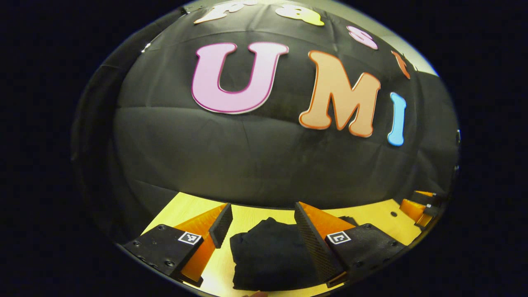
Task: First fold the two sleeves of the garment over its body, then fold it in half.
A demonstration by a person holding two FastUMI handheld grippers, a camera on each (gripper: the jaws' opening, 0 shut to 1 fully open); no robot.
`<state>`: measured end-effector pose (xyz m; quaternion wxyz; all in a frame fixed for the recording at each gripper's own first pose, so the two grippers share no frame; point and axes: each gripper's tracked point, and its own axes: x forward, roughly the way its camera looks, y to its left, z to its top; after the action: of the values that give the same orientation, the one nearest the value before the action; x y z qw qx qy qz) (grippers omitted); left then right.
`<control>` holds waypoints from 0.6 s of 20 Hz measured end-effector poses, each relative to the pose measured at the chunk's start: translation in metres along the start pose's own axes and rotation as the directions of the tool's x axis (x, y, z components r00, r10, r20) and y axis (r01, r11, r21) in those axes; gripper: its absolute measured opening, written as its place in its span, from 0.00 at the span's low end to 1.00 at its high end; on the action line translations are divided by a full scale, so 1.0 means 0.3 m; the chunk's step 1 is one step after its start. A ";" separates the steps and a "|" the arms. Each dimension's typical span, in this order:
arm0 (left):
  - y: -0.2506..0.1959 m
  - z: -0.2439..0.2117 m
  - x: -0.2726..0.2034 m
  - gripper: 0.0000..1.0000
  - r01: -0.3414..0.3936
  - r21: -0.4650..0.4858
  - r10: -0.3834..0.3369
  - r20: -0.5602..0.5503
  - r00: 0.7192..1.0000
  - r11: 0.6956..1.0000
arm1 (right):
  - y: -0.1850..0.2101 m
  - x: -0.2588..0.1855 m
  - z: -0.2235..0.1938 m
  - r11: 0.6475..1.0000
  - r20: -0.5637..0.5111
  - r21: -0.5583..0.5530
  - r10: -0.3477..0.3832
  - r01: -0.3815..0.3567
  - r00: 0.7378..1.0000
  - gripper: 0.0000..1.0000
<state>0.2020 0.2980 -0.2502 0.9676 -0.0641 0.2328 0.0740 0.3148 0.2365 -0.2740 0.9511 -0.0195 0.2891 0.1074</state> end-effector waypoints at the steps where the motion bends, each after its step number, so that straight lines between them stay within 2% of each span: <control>1: 0.002 0.037 -0.045 0.94 0.004 0.000 -0.004 0.035 0.999 1.000 | 0.009 -0.048 0.020 1.000 0.016 0.002 0.001 -0.001 1.000 0.99; 3: -0.007 0.104 -0.138 0.94 0.022 0.007 -0.023 0.121 0.992 1.000 | 0.030 -0.151 0.063 1.000 0.057 0.010 -0.008 0.007 0.998 0.98; 4: -0.010 0.128 -0.197 0.93 0.030 0.024 -0.033 0.149 0.988 0.999 | 0.039 -0.205 0.090 1.000 0.083 0.017 -0.012 0.011 0.996 0.95; 7: -0.038 0.172 -0.363 0.93 0.061 0.073 -0.074 0.204 0.976 0.996 | 0.053 -0.385 0.120 0.999 0.130 0.027 -0.048 0.045 0.990 0.98; 9: -0.067 0.173 -0.472 0.93 0.092 0.070 -0.105 0.221 0.970 0.993 | 0.057 -0.519 0.132 0.997 0.171 0.027 -0.073 0.069 0.983 0.98; 10: -0.072 0.166 -0.533 0.93 0.089 0.071 -0.103 0.224 0.969 0.994 | 0.055 -0.585 0.147 0.997 0.199 0.024 -0.082 0.078 0.977 0.96; 11: -0.059 0.163 -0.585 0.92 0.073 0.073 -0.088 0.231 0.969 0.995 | 0.055 -0.652 0.144 0.997 0.217 0.022 -0.082 0.079 0.973 0.99; 12: -0.054 0.155 -0.647 0.93 0.055 0.073 -0.071 0.236 0.969 0.996 | 0.059 -0.723 0.135 0.997 0.229 0.017 -0.080 0.078 0.970 0.99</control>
<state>0.0544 0.2674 -0.1182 0.9920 -0.0300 0.1149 0.0428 0.1574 0.2161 -0.1198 0.9817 -0.0149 0.1767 0.0700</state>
